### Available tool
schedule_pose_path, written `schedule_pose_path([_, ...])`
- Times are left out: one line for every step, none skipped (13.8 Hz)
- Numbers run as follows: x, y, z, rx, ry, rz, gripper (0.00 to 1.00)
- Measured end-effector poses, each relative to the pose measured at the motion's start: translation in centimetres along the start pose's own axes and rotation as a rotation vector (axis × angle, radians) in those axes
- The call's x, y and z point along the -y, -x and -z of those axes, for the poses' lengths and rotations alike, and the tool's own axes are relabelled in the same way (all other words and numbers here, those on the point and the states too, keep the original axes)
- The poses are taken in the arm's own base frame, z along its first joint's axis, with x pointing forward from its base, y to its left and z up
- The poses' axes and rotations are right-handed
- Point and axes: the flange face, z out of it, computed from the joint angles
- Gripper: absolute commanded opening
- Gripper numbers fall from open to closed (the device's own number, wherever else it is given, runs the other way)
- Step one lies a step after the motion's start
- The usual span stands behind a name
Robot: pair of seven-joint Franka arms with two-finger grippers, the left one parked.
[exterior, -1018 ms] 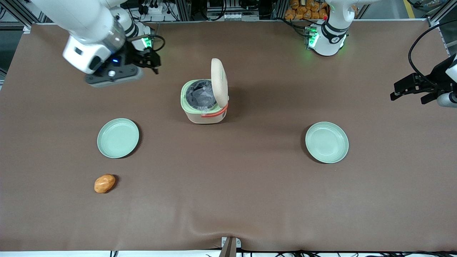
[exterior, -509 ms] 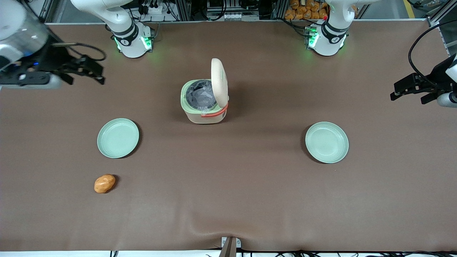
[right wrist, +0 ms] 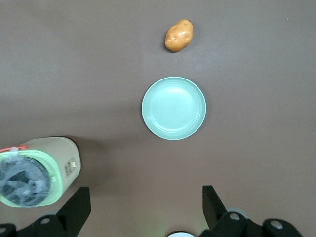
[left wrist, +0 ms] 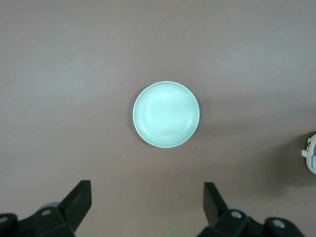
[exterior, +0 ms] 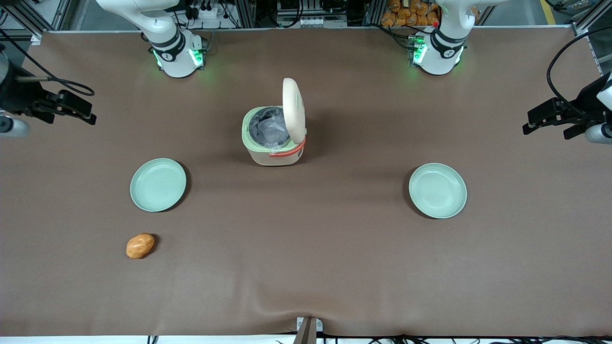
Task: Press rice cooker button with right arm
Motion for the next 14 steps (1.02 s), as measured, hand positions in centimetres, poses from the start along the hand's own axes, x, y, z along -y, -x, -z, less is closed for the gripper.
schedule_pose_path([-0.3, -0.4, -0.7, -0.006, 0.001, 0.015, 1.0])
schedule_pose_path([-1.1, -0.7, -1.4, -0.006, 0.0, 0.023, 1.0])
schedule_pose_path([-2.0, -0.9, -1.9, -0.002, 0.0, 0.019, 1.0])
schedule_pose_path([-3.0, -1.0, -2.3, 0.004, 0.0, 0.013, 1.0])
schedule_pose_path([-3.7, -1.0, -2.6, 0.008, -0.001, 0.007, 1.0])
schedule_pose_path([-4.2, -1.0, -2.8, 0.012, -0.001, 0.002, 1.0])
schedule_pose_path([-4.4, -1.0, -2.9, 0.013, -0.001, -0.001, 1.0])
schedule_pose_path([-4.5, -1.0, -2.8, 0.011, -0.001, -0.001, 1.0])
schedule_pose_path([-4.4, -1.0, -2.7, 0.007, -0.002, 0.001, 1.0])
schedule_pose_path([-4.2, -1.0, -2.6, 0.004, -0.002, 0.003, 1.0])
schedule_pose_path([-4.1, -0.9, -2.5, 0.002, -0.002, 0.006, 1.0])
schedule_pose_path([-4.0, -0.8, -2.4, 0.006, -0.002, 0.007, 1.0])
schedule_pose_path([-4.0, -0.7, -2.5, 0.01, -0.002, 0.008, 1.0])
schedule_pose_path([-3.9, -0.7, -2.5, 0.011, -0.002, 0.009, 1.0])
